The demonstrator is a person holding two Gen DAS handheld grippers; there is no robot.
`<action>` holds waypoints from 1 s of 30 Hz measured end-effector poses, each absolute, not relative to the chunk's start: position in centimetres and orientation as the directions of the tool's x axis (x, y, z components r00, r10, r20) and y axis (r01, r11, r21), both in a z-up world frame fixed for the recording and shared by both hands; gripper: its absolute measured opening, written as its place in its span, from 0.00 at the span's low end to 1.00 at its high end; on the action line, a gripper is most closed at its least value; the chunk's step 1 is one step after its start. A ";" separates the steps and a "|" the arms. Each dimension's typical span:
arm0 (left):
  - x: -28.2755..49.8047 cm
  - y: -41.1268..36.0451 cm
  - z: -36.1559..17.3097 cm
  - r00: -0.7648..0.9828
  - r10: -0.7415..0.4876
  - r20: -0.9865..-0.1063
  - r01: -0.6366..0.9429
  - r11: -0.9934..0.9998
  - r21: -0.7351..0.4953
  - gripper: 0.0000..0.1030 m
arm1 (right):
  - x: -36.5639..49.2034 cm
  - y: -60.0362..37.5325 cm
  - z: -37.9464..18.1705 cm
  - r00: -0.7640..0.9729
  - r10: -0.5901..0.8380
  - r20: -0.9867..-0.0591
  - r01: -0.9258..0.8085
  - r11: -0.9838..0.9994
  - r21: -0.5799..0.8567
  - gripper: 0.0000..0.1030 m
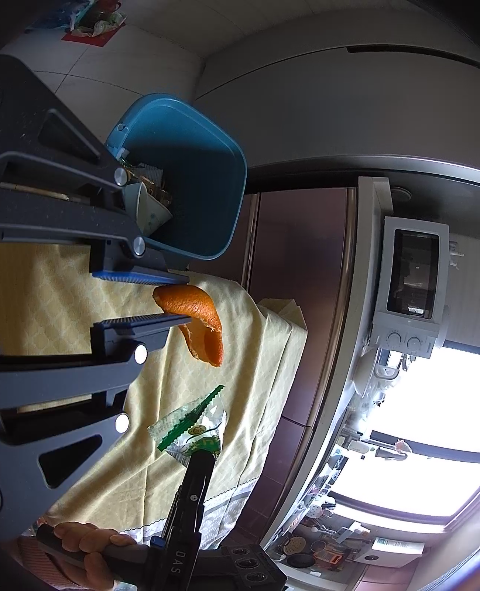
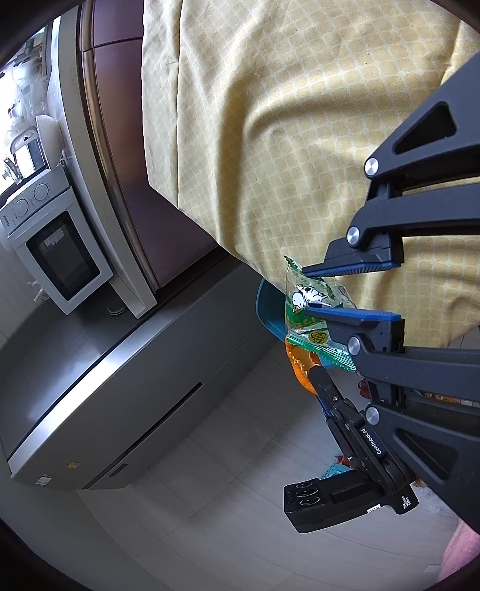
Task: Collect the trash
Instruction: 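Lower the orange peel and wrapper over the teal bin opening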
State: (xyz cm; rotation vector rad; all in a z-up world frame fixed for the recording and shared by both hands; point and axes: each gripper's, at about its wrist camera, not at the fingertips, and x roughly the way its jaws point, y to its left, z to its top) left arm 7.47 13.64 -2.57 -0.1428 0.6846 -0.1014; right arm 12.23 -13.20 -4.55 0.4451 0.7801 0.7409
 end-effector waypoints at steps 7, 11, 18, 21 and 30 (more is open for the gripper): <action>7.4 14.3 -2.6 0.772 -0.129 -0.622 0.031 0.986 -0.165 0.15 | 12.5 -12.7 -4.5 0.477 0.743 -0.469 -0.436 0.663 0.608 0.14; 7.4 14.7 -2.6 0.773 -0.124 -0.622 0.025 0.986 -0.165 0.15 | 12.7 -12.4 -4.5 0.470 0.746 -0.471 -0.438 0.661 0.610 0.14; 7.3 15.3 -2.7 0.774 -0.110 -0.623 0.008 0.986 -0.165 0.15 | 13.0 -11.9 -4.7 0.459 0.755 -0.469 -0.447 0.652 0.612 0.14; 7.3 15.6 -2.7 0.775 -0.105 -0.623 0.002 0.987 -0.164 0.15 | 13.2 -11.6 -4.7 0.452 0.757 -0.472 -0.450 0.650 0.613 0.14; 7.4 16.4 -2.7 0.778 -0.087 -0.622 -0.017 0.987 -0.159 0.15 | 13.7 -10.7 -4.7 0.433 0.766 -0.475 -0.464 0.642 0.611 0.14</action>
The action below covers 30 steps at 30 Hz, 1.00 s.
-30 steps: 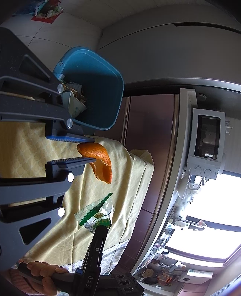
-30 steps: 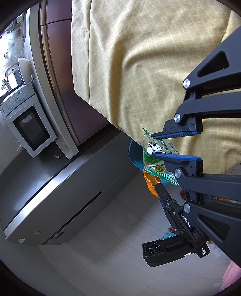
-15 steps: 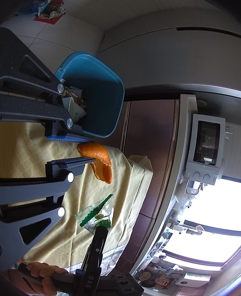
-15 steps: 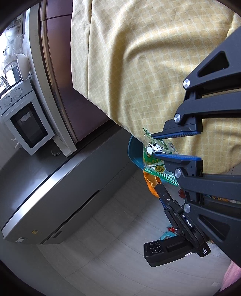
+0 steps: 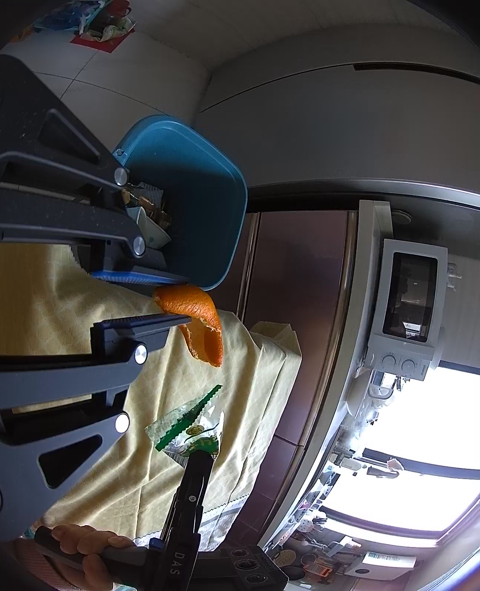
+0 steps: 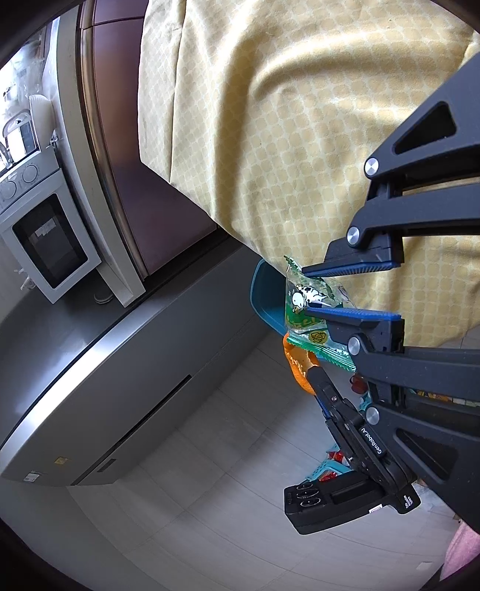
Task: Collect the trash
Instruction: 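Lower the orange peel and wrapper over the teal bin opening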
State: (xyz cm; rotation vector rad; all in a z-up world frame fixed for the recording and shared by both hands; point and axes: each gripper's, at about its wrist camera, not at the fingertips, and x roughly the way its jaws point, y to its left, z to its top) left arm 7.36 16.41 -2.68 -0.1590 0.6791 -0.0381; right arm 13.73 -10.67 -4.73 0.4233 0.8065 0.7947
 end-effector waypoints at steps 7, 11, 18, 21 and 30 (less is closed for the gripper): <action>7.0 17.0 -2.6 0.781 -0.072 -0.621 -0.034 0.987 -0.157 0.15 | 14.1 -9.9 -4.6 0.419 0.773 -0.476 -0.473 0.633 0.613 0.14; 7.0 17.3 -2.7 0.782 -0.064 -0.621 -0.044 0.987 -0.157 0.15 | 14.3 -9.6 -4.6 0.412 0.777 -0.476 -0.475 0.629 0.615 0.14; 7.1 17.9 -2.7 0.782 -0.051 -0.621 -0.060 0.986 -0.156 0.15 | 14.5 -9.1 -4.5 0.402 0.780 -0.479 -0.486 0.625 0.611 0.14; 7.0 18.1 -2.7 0.783 -0.044 -0.621 -0.068 0.986 -0.155 0.15 | 14.6 -8.6 -4.3 0.398 0.782 -0.479 -0.493 0.623 0.607 0.14; 7.0 19.1 -2.9 0.782 -0.022 -0.623 -0.094 0.984 -0.153 0.15 | 15.2 -7.4 -4.2 0.380 0.788 -0.485 -0.505 0.616 0.605 0.14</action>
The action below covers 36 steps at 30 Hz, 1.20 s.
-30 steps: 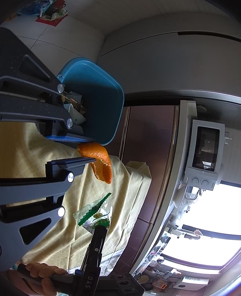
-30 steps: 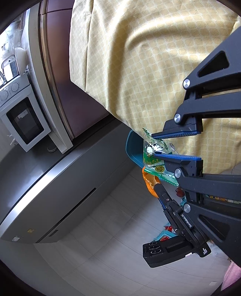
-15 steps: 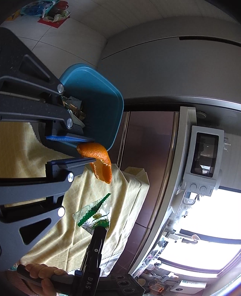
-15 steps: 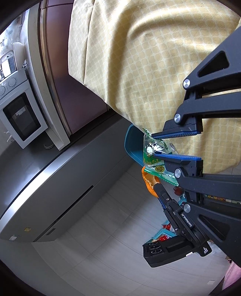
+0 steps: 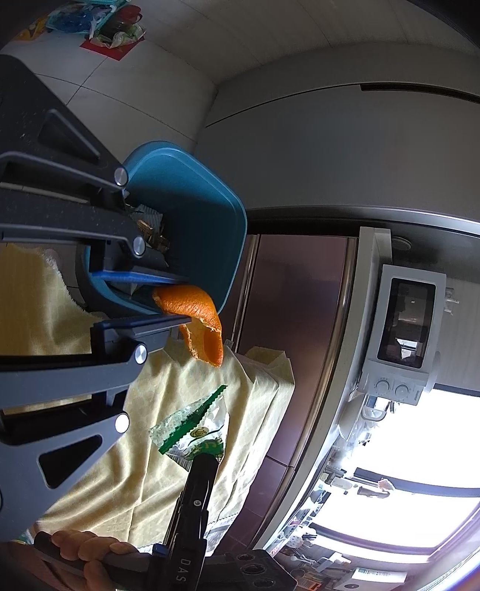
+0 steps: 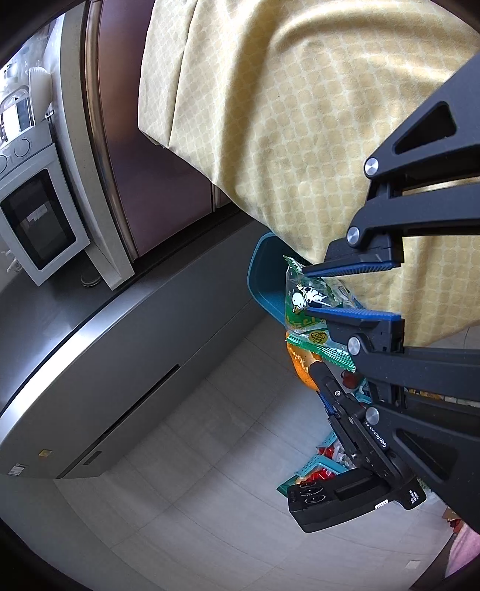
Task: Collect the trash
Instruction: 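Lower the orange peel and wrapper over the teal bin opening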
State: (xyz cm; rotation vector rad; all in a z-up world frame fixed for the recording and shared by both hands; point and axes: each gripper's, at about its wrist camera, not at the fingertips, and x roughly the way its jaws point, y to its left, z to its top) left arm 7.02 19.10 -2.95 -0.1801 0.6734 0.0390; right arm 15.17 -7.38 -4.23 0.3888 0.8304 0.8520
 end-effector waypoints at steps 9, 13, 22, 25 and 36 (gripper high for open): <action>7.1 19.8 -3.1 0.781 -0.006 -0.624 -0.113 0.982 -0.151 0.15 | 15.6 -6.2 -4.2 0.364 0.790 -0.493 -0.520 0.612 0.596 0.14; 7.2 20.1 -3.3 0.780 0.001 -0.626 -0.122 0.981 -0.151 0.15 | 15.8 -5.7 -4.1 0.360 0.788 -0.499 -0.524 0.614 0.591 0.14; 7.7 21.4 -3.8 0.771 0.022 -0.636 -0.146 0.979 -0.143 0.15 | 16.4 -4.6 -4.3 0.346 0.783 -0.517 -0.530 0.618 0.581 0.14; 8.1 21.7 -4.1 0.766 0.029 -0.642 -0.155 0.978 -0.140 0.15 | 16.6 -3.9 -4.3 0.342 0.779 -0.526 -0.532 0.621 0.575 0.14; 9.0 22.4 -5.2 0.749 0.051 -0.660 -0.186 0.973 -0.136 0.15 | 16.8 -1.5 -4.5 0.327 0.762 -0.559 -0.546 0.635 0.546 0.14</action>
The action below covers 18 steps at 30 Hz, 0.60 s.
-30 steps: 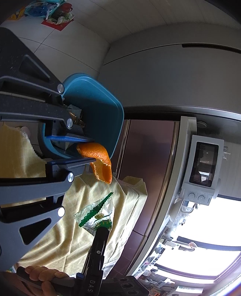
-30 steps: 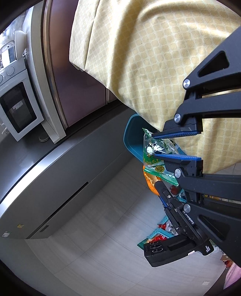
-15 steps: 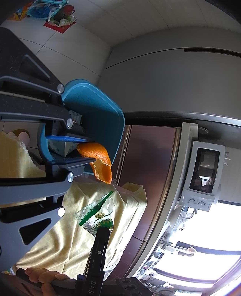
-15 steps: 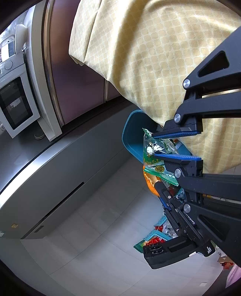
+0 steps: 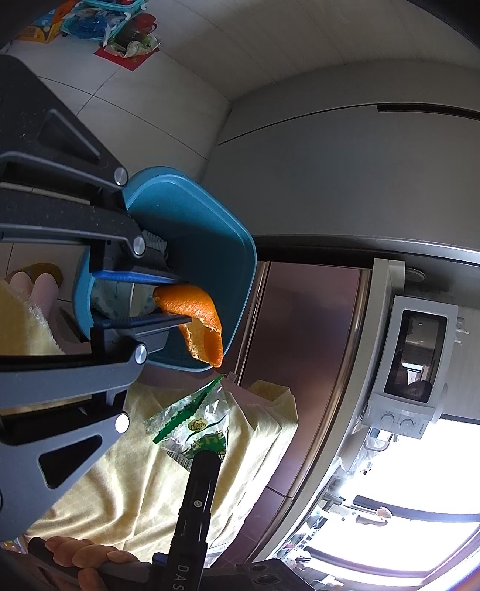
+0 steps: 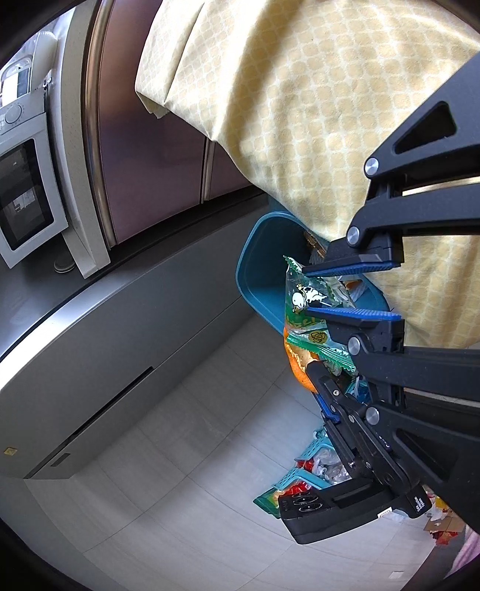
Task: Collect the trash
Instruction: 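Lower the orange peel and wrapper over the teal bin opening, then open the left tool to drop the peel while the right tool releases the wrapper into the bin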
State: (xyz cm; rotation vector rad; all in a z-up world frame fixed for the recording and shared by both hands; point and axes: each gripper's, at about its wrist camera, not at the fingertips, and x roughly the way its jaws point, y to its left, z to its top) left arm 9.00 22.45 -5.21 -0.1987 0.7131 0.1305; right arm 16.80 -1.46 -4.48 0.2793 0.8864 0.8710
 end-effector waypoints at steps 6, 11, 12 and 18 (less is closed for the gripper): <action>9.5 22.9 -5.8 0.739 0.060 -0.671 -0.199 0.971 -0.132 0.15 | 17.1 -0.1 -4.6 0.320 0.749 -0.580 -0.554 0.645 0.527 0.14; 9.8 23.4 -6.4 0.730 0.067 -0.680 -0.211 0.969 -0.130 0.15 | 17.2 1.1 -4.8 0.312 0.740 -0.596 -0.560 0.650 0.514 0.14; 9.9 23.4 -6.5 0.728 0.068 -0.682 -0.213 0.968 -0.130 0.15 | 17.3 1.3 -4.9 0.311 0.739 -0.598 -0.561 0.650 0.512 0.14; 10.6 23.9 -7.1 0.716 0.081 -0.693 -0.228 0.966 -0.123 0.15 | 17.7 2.3 -5.4 0.304 0.728 -0.614 -0.558 0.658 0.505 0.14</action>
